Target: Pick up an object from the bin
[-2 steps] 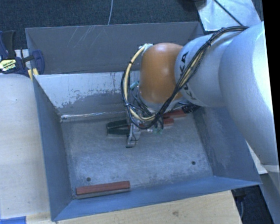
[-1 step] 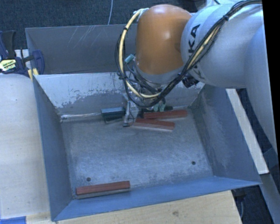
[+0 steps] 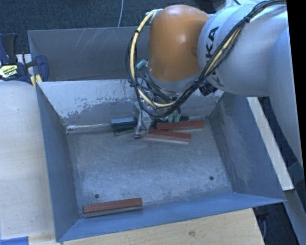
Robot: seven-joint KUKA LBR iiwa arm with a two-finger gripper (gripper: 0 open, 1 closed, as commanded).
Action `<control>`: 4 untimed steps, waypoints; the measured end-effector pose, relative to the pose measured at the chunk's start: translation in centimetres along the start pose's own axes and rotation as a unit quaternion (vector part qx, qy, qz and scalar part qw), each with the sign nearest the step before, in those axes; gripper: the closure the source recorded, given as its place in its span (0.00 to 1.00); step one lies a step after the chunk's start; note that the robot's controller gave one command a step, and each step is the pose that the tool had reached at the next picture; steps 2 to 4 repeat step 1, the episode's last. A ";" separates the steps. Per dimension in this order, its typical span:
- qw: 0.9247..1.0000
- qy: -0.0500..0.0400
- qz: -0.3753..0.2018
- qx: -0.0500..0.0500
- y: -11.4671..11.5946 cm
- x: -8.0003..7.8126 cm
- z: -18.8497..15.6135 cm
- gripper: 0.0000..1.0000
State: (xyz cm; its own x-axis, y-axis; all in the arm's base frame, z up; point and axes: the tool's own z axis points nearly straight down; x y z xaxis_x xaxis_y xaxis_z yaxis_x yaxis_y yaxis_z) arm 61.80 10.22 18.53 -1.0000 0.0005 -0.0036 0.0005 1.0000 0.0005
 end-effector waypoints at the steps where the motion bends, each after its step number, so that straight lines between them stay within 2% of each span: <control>1: 1.000 0.002 -0.001 0.000 -1.8 1.9 -2.4 1.00; 4: 1.000 0.002 -0.001 0.000 -1.8 1.9 -2.4 1.00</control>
Offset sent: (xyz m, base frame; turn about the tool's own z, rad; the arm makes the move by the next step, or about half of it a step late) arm -0.0185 -0.0177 0.1175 -0.2224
